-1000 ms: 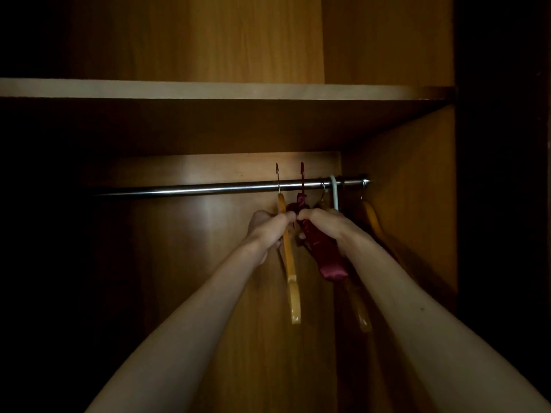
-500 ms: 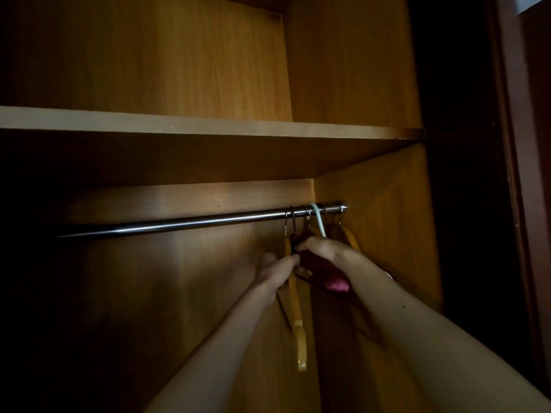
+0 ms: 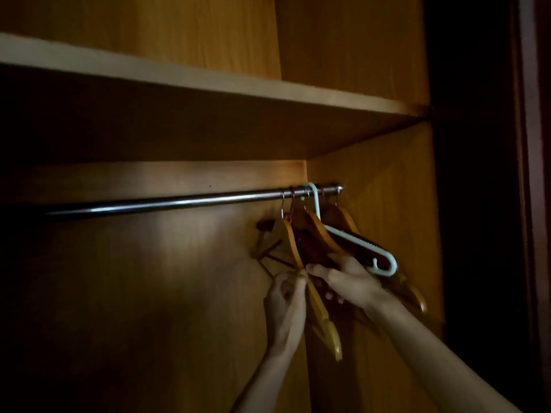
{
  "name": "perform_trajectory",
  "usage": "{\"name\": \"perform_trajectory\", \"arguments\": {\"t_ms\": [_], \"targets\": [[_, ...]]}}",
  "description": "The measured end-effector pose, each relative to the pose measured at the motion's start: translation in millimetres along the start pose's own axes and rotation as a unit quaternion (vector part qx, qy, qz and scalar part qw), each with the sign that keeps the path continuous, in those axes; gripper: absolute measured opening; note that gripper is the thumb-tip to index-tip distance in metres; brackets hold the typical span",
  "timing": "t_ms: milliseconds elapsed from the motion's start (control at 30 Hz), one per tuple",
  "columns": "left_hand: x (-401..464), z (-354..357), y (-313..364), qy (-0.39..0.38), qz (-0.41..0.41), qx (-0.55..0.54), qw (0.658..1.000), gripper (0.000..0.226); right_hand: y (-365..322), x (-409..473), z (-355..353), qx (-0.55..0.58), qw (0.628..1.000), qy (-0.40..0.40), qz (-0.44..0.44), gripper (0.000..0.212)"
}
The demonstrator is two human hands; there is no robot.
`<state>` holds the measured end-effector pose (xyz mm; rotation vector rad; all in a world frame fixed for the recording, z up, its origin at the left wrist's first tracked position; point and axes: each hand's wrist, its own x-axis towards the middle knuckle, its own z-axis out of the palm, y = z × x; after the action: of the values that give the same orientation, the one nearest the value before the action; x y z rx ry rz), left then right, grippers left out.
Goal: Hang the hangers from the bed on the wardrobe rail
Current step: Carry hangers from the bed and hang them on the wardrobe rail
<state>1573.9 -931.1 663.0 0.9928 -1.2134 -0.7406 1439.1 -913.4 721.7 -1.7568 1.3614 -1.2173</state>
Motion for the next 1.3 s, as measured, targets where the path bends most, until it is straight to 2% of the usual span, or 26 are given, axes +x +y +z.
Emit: {"name": "perform_trajectory", "arguments": {"t_ms": [100, 133, 200, 300, 400, 500, 600, 700, 833, 933, 1033, 1133, 1300], "targets": [[-32, -1, -40, 0.124, -0.005, -0.043, 0.991, 0.018, 30, -30, 13, 0.037, 0.999, 0.021, -0.022, 0.024], [-41, -2, -57, 0.147, -0.020, -0.056, 0.987, 0.018, 42, -40, 16, 0.048, 0.998, 0.030, -0.019, 0.024], [-64, -5, -94, 0.140, -0.078, -0.068, 0.985, 0.020, 67, -60, 21, 0.068, 0.997, 0.035, 0.010, 0.023], [-113, -5, -154, 0.075, -0.168, -0.003, 0.983, 0.021, 115, -97, 28, 0.064, 0.995, 0.037, 0.061, 0.028], [-165, 1, -216, -0.019, -0.262, 0.084, 0.961, 0.022, 180, -146, 40, 0.051, 0.989, -0.013, 0.136, 0.035], [-223, 11, -272, -0.160, -0.357, 0.194, 0.900, 0.025, 262, -204, 49, 0.052, 0.968, -0.057, 0.240, 0.029], [-284, 23, -316, -0.288, -0.450, 0.269, 0.801, 0.018, 350, -270, 58, 0.033, 0.935, -0.082, 0.343, 0.015], [-344, 31, -355, -0.384, -0.517, 0.311, 0.698, 0.013, 426, -355, 65, 0.046, 0.874, -0.063, 0.479, 0.017], [-410, 40, -390, -0.497, -0.471, 0.394, 0.613, 0.017, 486, -485, 69, 0.072, 0.767, 0.007, 0.637, 0.022], [-452, 52, -409, -0.583, -0.413, 0.439, 0.545, 0.026, 501, -575, 72, 0.105, 0.693, 0.062, 0.711, 0.023], [-495, 66, -421, -0.669, -0.347, 0.465, 0.465, 0.030, 504, -654, 78, 0.137, 0.619, 0.142, 0.760, 0.026], [-540, 94, -415, -0.735, -0.290, 0.464, 0.400, 0.029, 489, -714, 86, 0.179, 0.554, 0.227, 0.781, 0.023], [-619, 167, -385, -0.808, -0.200, 0.447, 0.327, 0.024, 446, -792, 105, 0.252, 0.445, 0.378, 0.771, 0.028]]}}
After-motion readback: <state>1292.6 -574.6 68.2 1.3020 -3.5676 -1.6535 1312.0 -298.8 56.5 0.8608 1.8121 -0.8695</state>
